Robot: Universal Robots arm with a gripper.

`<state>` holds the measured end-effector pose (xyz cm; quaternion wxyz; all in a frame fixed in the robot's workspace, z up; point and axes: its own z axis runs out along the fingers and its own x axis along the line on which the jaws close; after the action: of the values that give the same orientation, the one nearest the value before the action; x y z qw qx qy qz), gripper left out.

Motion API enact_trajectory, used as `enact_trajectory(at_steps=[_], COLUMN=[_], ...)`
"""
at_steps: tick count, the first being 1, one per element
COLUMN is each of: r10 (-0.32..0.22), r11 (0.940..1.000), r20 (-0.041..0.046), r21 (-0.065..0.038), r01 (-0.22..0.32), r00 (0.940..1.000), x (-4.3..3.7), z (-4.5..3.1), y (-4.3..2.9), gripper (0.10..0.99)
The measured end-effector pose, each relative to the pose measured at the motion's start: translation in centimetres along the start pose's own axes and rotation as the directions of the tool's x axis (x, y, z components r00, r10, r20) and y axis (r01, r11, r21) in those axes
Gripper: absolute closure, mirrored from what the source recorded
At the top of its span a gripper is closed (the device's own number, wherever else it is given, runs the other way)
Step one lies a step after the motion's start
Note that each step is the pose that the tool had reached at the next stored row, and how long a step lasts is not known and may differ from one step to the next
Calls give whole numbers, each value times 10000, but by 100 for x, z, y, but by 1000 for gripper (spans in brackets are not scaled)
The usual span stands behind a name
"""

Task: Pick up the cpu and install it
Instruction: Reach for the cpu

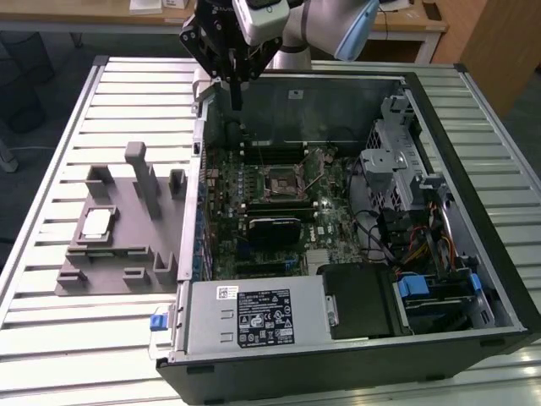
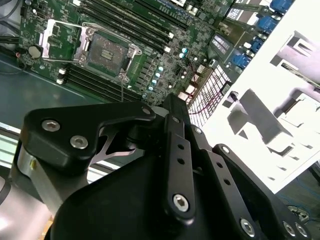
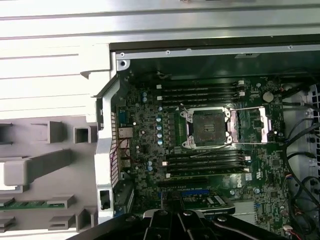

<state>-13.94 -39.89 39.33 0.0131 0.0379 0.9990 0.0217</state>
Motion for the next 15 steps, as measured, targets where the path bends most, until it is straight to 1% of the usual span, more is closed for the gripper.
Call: enact_trajectory(at_steps=[15], r10=[5], r11=[10000], r20=[0], r21=[0], r01=[-5], r00=[10000], x=[152], z=[-4], y=[-11], gripper=[980])
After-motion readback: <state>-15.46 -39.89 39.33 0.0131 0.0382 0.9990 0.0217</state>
